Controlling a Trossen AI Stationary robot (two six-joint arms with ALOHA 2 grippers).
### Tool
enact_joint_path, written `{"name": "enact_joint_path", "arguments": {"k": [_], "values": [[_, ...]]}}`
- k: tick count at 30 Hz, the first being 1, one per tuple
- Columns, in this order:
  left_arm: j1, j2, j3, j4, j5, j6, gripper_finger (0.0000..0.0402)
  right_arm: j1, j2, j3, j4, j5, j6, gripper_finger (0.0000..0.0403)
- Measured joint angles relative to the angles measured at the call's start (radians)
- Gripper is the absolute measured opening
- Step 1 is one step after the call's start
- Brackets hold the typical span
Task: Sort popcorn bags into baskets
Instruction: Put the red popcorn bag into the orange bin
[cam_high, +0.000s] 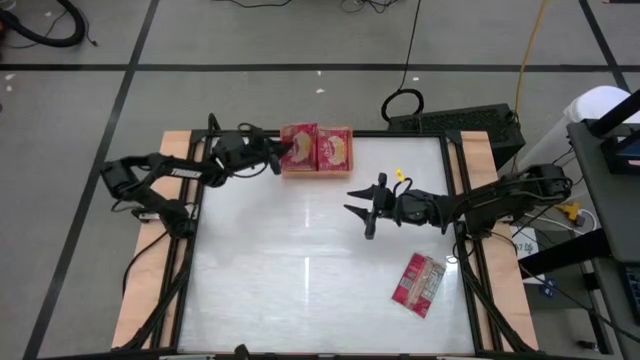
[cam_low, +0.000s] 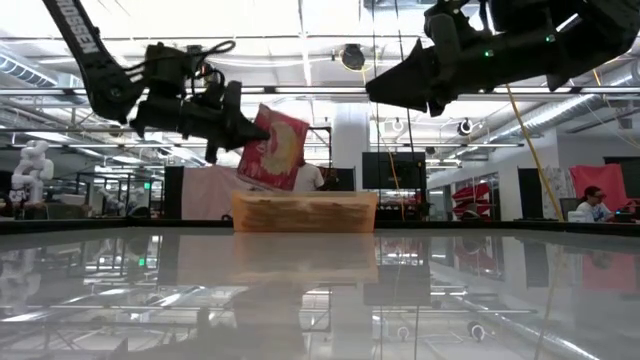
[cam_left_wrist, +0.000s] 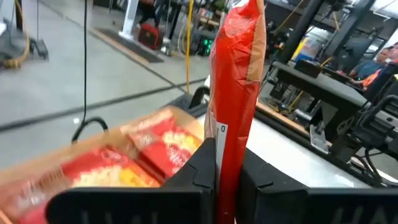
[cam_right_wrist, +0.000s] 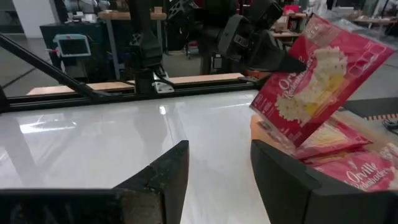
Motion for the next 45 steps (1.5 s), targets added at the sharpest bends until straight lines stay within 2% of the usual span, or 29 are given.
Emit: {"name": "enact_joint_path", "arguments": {"k": [6,12,25,28,37,40,45], "values": [[0.021,0.066,0.0,0.079,0.0,-0.093,0.0015,0.002,0.001,0.0,-0.003,0.0,0.012,0.0164],[0.046,0.079,0.0,0.064,0.0,-0.105,0.0067,0.003,0.001,0.0,-0.01,0.0,0.014,0.0164],[0.051,0.079,0.001,0.008,-0.075,0.01,0.0086,0.003,0.001,0.0,-0.011,-0.001,0.008,0.0164],[0.051,0.079,0.001,0.003,-0.109,0.025,0.0107,0.002,0.001,0.0,-0.011,0.0,-0.012,0.0164],[0.049,0.079,0.001,-0.02,-0.212,0.021,0.0212,-0.002,0.001,0.0,-0.011,0.0,-0.013,0.0164],[0.061,0.079,0.001,-0.015,-0.241,0.034,0.0228,-0.002,-0.003,0.0,-0.012,0.0,-0.004,0.0164],[0.094,0.077,0.001,-0.012,-0.246,0.035,0.0232,0.003,-0.021,0.001,-0.034,-0.001,0.042,0.0164]]}}
